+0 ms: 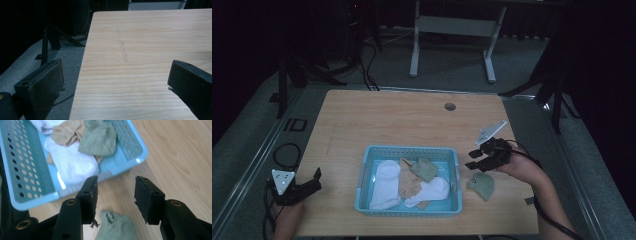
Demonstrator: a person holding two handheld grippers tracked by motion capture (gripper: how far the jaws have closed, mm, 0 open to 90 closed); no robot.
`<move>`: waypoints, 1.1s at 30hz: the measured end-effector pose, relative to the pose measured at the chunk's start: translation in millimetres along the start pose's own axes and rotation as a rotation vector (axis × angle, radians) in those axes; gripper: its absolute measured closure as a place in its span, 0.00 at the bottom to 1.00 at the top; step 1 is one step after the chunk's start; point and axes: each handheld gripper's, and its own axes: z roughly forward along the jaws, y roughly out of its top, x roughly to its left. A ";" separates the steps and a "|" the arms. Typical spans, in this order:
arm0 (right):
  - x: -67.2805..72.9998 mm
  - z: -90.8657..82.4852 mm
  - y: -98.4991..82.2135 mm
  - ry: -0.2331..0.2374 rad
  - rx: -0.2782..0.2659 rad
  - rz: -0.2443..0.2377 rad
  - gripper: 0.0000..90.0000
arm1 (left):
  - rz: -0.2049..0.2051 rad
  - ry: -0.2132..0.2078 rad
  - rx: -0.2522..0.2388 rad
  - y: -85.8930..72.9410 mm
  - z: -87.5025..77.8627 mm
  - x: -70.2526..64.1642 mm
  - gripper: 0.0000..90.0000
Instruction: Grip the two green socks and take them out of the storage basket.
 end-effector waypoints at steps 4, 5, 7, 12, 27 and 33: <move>4.4 6.8 11.9 0.017 -0.008 -0.026 0.59 | 0.001 0.000 0.000 0.0 0.0 0.1 0.00; 4.4 6.8 11.9 0.017 -0.008 -0.026 0.59 | 0.001 0.000 0.000 0.0 0.0 0.1 0.00; 6.5 11.7 17.7 0.024 -0.009 -0.037 0.59 | 0.000 0.000 0.000 0.0 0.0 0.1 0.00; 11.8 25.4 31.3 0.047 0.001 -0.064 0.59 | 0.000 -0.001 -0.002 -0.1 -0.1 0.1 0.00; 27.1 81.3 62.5 0.102 0.059 -0.114 0.59 | 0.003 -0.004 -0.004 -0.2 -0.3 -0.3 0.00; 27.2 97.3 68.5 0.116 0.073 -0.111 0.59 | 0.004 -0.005 -0.004 -0.1 -0.4 -0.3 0.00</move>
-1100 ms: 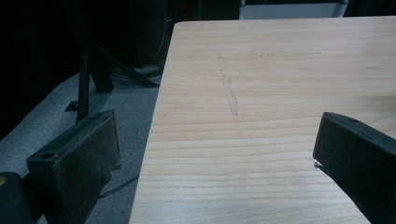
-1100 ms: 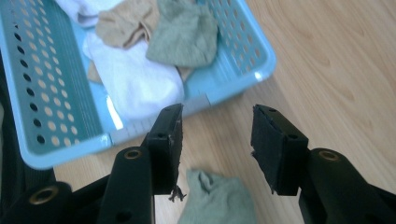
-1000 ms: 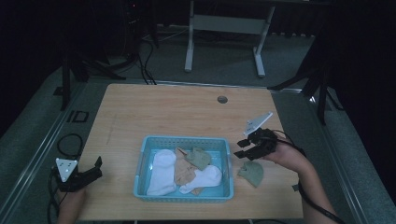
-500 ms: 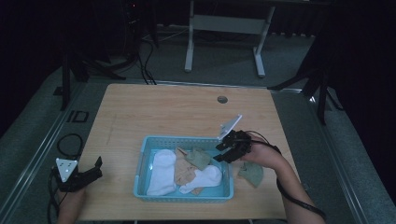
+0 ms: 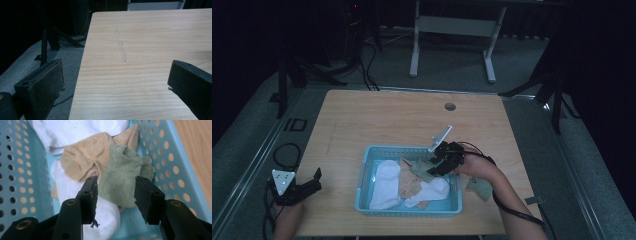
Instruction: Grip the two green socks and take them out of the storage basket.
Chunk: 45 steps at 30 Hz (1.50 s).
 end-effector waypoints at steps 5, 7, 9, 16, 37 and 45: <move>-0.3 16.9 6.9 0.007 0.027 0.003 0.57 | 0.002 0.000 0.001 0.1 0.2 -0.2 0.00; -0.4 21.9 9.8 0.013 0.031 0.009 0.57 | 0.002 -0.001 0.001 0.1 0.2 -0.2 0.00; -1.1 26.6 12.6 0.006 0.038 0.009 0.56 | 0.001 -0.001 0.000 0.0 0.1 -0.2 0.00; -3.4 40.1 20.1 -0.007 0.078 0.025 0.53 | 0.002 -0.001 0.000 0.0 0.1 -0.1 0.00; -2.3 58.1 25.6 -0.058 0.182 -0.006 0.87 | 0.002 0.000 0.001 0.1 0.3 -0.3 0.00; 0.9 43.4 24.2 -0.043 0.142 -0.020 0.88 | 0.003 0.001 0.001 0.1 0.3 -0.4 0.00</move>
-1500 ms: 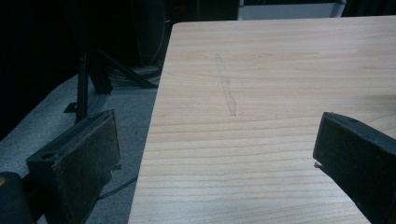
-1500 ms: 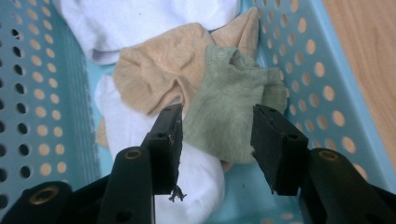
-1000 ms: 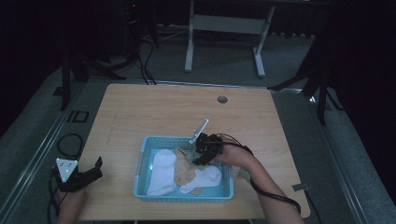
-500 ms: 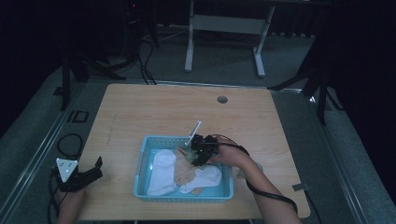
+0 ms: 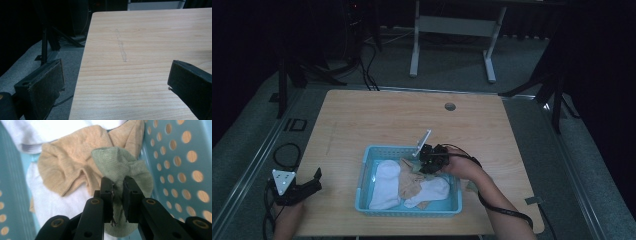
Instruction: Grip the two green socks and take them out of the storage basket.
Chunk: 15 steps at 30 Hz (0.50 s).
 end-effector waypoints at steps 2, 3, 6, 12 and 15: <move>1.4 -4.7 -0.5 0.002 -0.011 -0.004 0.89 | 0.000 0.000 0.001 0.0 0.1 -0.1 0.00; 1.4 -4.7 -0.5 0.002 -0.011 -0.004 0.89 | 0.000 0.000 0.001 0.0 0.1 -0.1 0.00; 6.8 -18.0 -0.5 0.012 -0.032 -0.024 0.89 | 0.000 0.001 0.000 0.0 0.1 -0.1 0.00; 11.7 -33.3 0.9 0.017 -0.051 -0.045 0.88 | -0.001 0.003 0.001 0.0 0.0 -0.1 0.00; 14.0 -46.1 1.7 0.017 -0.079 -0.051 0.89 | 0.001 0.003 0.002 0.1 0.2 -0.2 0.00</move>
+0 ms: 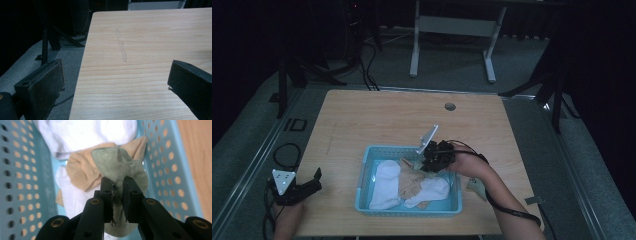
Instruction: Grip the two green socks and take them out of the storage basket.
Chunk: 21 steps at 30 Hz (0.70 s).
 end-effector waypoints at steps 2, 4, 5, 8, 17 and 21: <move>2.7 -14.0 2.3 -0.010 -0.024 -0.019 0.89 | 0.000 0.000 0.000 0.0 0.0 0.0 0.00; 4.0 -21.7 3.1 -0.012 -0.035 -0.023 0.89 | 0.000 0.001 0.000 0.0 0.0 0.0 0.00; 4.0 -21.7 3.1 -0.012 -0.035 -0.023 0.89 | 0.000 0.001 0.000 0.0 0.0 0.0 0.00; 4.8 -33.3 3.1 -0.017 -0.065 -0.022 0.88 | 0.002 0.002 0.001 0.1 0.0 0.0 0.00; 6.6 -71.5 -2.3 -0.053 -0.144 -0.028 0.88 | 0.003 0.003 0.001 0.2 0.3 -0.1 0.00; 2.0 -96.9 -11.2 -0.092 -0.176 -0.003 0.88 | 0.005 0.004 0.001 0.2 0.3 -0.2 0.00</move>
